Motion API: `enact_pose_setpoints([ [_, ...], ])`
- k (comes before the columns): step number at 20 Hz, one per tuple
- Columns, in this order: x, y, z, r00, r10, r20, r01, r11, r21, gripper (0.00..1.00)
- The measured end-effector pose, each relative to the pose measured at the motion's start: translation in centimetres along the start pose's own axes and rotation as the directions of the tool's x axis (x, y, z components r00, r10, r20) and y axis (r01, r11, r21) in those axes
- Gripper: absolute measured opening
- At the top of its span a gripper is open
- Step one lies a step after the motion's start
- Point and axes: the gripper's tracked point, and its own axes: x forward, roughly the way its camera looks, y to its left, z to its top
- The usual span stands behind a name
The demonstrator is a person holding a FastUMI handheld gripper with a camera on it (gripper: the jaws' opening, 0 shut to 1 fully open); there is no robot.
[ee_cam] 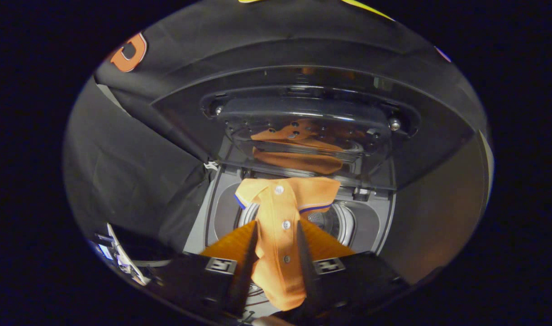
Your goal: Put the clothes into the washing machine and then close the washing machine lid.
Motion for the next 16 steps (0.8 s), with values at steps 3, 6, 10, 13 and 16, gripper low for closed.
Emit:
enact_pose_setpoints([
  [3,0.1,-0.4,0.1,0.999,-0.024,0.025,0.024,1.000,0.001,0.93],
  [6,-0.5,-0.5,0.1,0.999,-0.034,0.034,0.034,0.999,-0.006,0.93],
  [10,-1.1,-0.3,-0.3,0.998,-0.043,0.049,0.043,0.999,-0.007,0.93],
  [13,-1.6,-0.5,-0.5,0.997,-0.050,0.059,0.050,0.999,-0.006,0.93],
  [16,-2.1,-0.7,-0.5,0.994,-0.059,0.087,0.061,0.998,-0.014,0.93],
])
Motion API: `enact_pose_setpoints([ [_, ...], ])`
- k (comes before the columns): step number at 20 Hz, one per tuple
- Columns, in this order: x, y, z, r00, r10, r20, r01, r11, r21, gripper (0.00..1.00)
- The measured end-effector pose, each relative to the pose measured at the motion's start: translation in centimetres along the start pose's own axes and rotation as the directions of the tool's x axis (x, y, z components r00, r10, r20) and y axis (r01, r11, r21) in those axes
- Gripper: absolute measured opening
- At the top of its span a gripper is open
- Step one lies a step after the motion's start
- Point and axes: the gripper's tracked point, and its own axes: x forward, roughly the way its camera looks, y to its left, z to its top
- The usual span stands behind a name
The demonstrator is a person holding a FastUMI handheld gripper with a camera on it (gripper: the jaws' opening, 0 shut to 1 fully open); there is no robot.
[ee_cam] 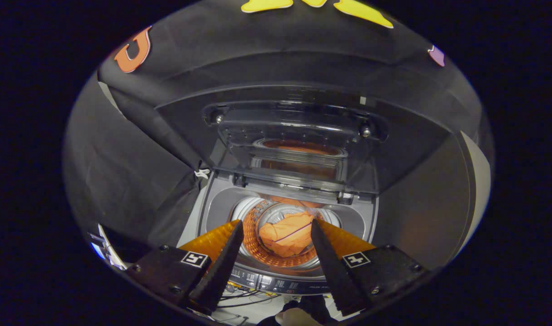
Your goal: Put the clothes into the washing machine and then close the washing machine lid.
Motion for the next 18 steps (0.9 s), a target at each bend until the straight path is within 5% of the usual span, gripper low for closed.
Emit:
enact_pose_setpoints([
  [18,-7.8,1.1,9.0,0.955,-0.060,0.290,0.059,0.998,0.015,0.93],
])
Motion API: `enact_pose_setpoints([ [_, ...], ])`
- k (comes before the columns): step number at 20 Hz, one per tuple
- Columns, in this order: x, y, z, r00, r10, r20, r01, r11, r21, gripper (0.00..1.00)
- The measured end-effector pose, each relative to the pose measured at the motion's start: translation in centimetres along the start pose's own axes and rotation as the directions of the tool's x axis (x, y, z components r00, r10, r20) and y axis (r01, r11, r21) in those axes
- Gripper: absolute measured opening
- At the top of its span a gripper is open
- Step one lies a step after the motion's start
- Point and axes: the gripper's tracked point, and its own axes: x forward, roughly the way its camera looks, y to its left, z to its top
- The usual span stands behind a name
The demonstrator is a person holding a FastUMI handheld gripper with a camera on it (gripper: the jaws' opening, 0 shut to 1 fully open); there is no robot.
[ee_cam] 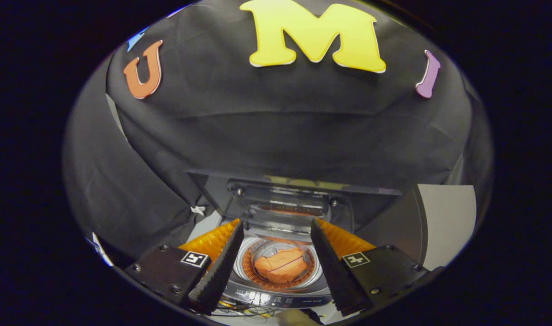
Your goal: Put the clothes into the washing machine and then close the washing machine lid.
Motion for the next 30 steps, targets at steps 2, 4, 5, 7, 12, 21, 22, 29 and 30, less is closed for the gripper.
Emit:
enact_pose_setpoints([
  [2,-0.2,0.1,1.9,1.000,-0.004,0.029,0.004,1.000,0.027,0.93],
  [4,0.0,0.1,3.9,0.998,-0.013,0.058,0.010,0.999,0.050,0.93],
  [5,-0.1,0.2,4.8,0.998,-0.017,0.068,0.013,0.998,0.060,0.93],
  [7,0.3,0.2,6.6,0.996,-0.025,0.085,0.018,0.997,0.081,0.93],
  [12,2.2,0.0,9.2,0.992,-0.074,0.097,0.065,0.993,0.097,0.93],
  [21,7.1,0.1,9.1,0.991,-0.127,0.034,0.123,0.986,0.114,0.93],
  [22,7.8,0.0,8.9,0.990,-0.136,0.028,0.133,0.985,0.109,0.93],
  [29,10.2,-1.1,5.9,0.985,-0.169,-0.024,0.170,0.981,0.089,0.93],
  [30,10.5,-1.4,5.8,0.983,-0.181,-0.014,0.181,0.979,0.088,0.93],
])
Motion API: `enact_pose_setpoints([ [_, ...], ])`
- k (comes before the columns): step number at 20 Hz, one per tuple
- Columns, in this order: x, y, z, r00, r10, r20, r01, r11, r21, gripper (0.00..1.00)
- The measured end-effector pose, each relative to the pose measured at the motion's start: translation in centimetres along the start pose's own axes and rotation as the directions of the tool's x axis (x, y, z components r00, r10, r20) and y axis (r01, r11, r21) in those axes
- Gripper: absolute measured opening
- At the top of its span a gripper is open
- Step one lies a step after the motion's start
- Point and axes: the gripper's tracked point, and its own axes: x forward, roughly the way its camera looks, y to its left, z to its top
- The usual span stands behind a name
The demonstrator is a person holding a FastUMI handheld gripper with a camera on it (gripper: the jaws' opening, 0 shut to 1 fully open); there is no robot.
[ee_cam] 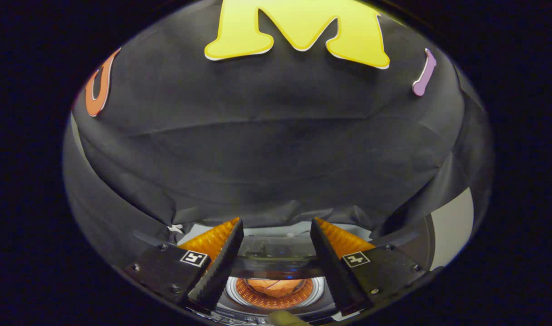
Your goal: Put the clothes into the washing machine and then close the washing machine lid.
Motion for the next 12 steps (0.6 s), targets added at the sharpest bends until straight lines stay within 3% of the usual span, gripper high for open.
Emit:
enact_pose_setpoints([
  [12,-1.9,-0.2,-1.7,0.999,0.026,0.027,-0.026,1.000,-0.007,0.97],
])
